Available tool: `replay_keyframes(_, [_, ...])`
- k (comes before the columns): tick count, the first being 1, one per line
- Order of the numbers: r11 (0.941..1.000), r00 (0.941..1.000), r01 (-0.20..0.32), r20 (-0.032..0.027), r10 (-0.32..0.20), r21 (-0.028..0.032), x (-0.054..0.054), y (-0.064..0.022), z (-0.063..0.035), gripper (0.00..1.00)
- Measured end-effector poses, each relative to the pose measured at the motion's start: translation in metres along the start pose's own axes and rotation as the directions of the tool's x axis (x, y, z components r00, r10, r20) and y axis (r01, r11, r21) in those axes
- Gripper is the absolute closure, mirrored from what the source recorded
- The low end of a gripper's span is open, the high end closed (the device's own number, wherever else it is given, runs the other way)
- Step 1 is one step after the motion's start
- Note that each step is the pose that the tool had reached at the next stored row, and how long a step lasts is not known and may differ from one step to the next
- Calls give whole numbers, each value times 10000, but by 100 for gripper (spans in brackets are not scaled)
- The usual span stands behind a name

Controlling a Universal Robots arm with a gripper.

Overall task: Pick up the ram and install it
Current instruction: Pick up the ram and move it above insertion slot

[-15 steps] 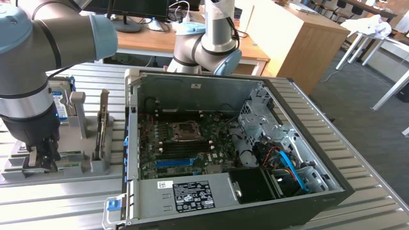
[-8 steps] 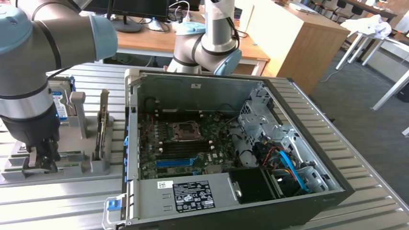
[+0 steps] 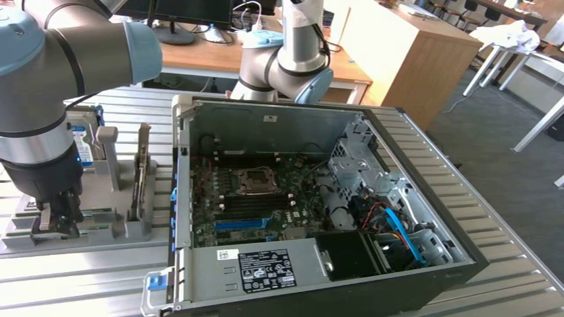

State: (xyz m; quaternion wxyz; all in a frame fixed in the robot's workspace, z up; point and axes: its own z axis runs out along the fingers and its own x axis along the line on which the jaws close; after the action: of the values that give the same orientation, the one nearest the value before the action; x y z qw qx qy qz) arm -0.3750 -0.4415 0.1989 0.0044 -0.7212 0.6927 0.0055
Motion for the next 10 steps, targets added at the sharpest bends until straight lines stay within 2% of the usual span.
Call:
replay_keyframes(3, [10000, 10000, 0, 0, 0, 1, 0, 0, 0, 66])
replay_keyframes(4, [10000, 10000, 0, 0, 0, 0, 0, 0, 0, 73])
replay_keyframes(10, [10000, 10000, 0, 1, 0, 1, 0, 0, 1, 73])
